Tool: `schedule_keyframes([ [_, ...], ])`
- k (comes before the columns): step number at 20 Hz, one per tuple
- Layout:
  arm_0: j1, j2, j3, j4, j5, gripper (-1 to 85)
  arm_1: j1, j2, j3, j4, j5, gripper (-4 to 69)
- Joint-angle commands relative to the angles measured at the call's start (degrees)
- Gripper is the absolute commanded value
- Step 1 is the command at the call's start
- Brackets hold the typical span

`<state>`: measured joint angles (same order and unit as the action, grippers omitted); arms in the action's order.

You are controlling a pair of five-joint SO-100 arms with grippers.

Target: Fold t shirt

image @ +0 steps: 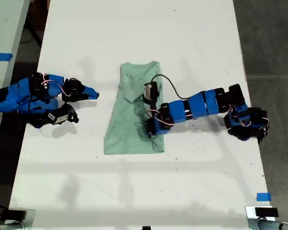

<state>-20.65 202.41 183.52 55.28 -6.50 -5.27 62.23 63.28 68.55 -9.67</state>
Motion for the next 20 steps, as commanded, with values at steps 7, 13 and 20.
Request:
schedule_keyframes([
  [7,0.18,0.26,1.05,-0.62,-0.26,-0.1,-1.14,4.83,-7.12,1.05,-3.96,33.3],
  [13,0.26,0.26,1.05,-0.62,-0.26,-0.1,0.18,25.05,-3.69,17.93,1.49,31.2],
  [20,0.35,0.26,1.05,-0.62,-0.26,-0.1,7.73,75.32,51.42,21.71,2.99,30.8],
])
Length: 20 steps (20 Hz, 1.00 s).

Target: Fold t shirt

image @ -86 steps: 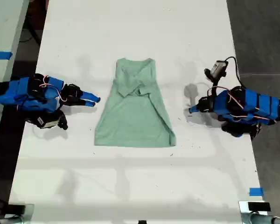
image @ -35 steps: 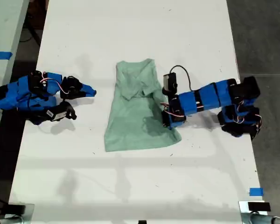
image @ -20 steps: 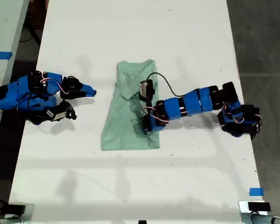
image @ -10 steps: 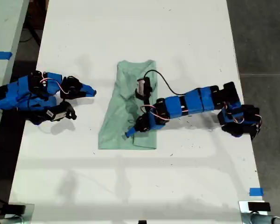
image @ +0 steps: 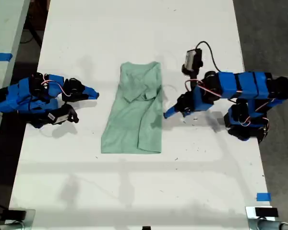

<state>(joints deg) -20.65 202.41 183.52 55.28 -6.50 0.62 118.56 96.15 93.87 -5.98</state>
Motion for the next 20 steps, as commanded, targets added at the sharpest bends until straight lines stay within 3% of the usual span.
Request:
schedule_keyframes([
  [1,0.26,0.26,1.05,-0.62,-0.26,-0.1,2.64,28.56,29.79,-7.38,-1.32,29.6],
  [4,0.09,0.26,1.05,-0.62,-0.26,-0.1,1.32,53.44,58.80,-18.54,-1.67,25.2],
  [6,0.18,0.26,1.05,-0.62,-0.35,-0.1,0.53,70.14,70.49,-17.40,-2.20,23.5],
  [8,0.18,0.26,1.05,-0.62,-0.44,-0.1,1.85,82.53,75.06,-10.11,-5.45,22.7],
  [10,0.18,0.26,1.05,-0.62,-0.53,-0.1,3.08,81.91,76.55,-11.51,-10.37,22.3],
  [16,0.53,0.26,1.05,-0.62,-0.62,-0.1,12.57,82.00,80.16,-13.54,-14.15,20.4],
  [17,0.53,0.26,1.05,-0.62,-0.62,-0.1,12.39,82.00,80.16,-13.54,-13.71,18.1],
  [18,0.53,0.26,1.05,-0.62,-0.70,-0.1,11.60,82.00,80.16,-13.62,-13.80,9.9],
  [20,0.44,0.26,1.05,-0.70,-0.70,-0.1,11.69,82.00,80.16,-13.62,-13.89,6.9],
])
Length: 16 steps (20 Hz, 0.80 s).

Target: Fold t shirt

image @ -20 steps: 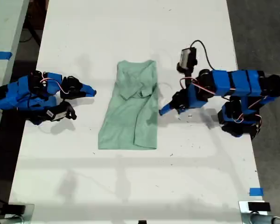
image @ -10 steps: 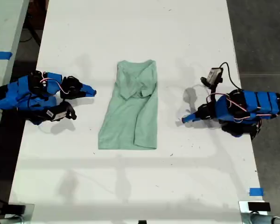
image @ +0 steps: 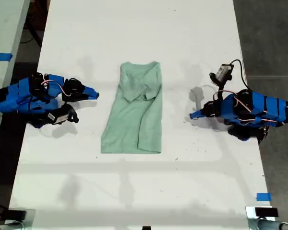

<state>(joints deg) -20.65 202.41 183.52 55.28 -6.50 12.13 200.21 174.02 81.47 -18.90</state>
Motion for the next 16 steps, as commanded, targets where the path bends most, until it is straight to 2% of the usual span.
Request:
schedule_keyframes([
  [1,0.26,0.26,1.05,-0.70,-0.70,-0.1,0.26,0.35,2.29,-1.23,-1.14,6.9],
  [16,0.26,0.26,1.05,-0.79,-0.88,-0.1,0.44,0.35,2.29,-1.23,-2.64,4.6],
])
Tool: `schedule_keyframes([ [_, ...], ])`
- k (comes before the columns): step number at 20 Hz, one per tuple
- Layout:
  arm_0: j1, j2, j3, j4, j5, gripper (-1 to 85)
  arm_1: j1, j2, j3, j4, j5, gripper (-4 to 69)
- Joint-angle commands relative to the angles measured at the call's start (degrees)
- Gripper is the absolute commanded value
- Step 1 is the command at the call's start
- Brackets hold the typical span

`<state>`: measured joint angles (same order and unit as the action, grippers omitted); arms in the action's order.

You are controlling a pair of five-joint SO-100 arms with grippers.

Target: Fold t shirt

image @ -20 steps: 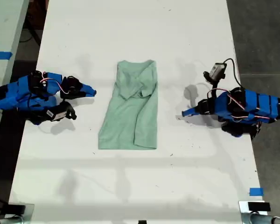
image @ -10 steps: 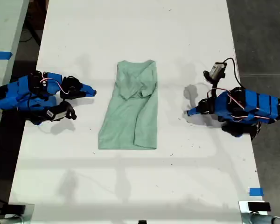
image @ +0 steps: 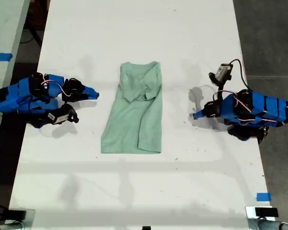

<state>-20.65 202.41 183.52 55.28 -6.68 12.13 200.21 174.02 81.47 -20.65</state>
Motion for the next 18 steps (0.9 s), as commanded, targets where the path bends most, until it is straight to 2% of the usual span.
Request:
schedule_keyframes([
  [1,0.00,0.26,1.05,-0.79,-0.70,-0.1,0.62,0.35,2.29,-1.23,-0.88,4.6],
  [18,0.26,0.26,1.14,-0.79,-0.79,-0.1,-0.35,0.35,2.29,-1.23,-0.53,1.7],
])
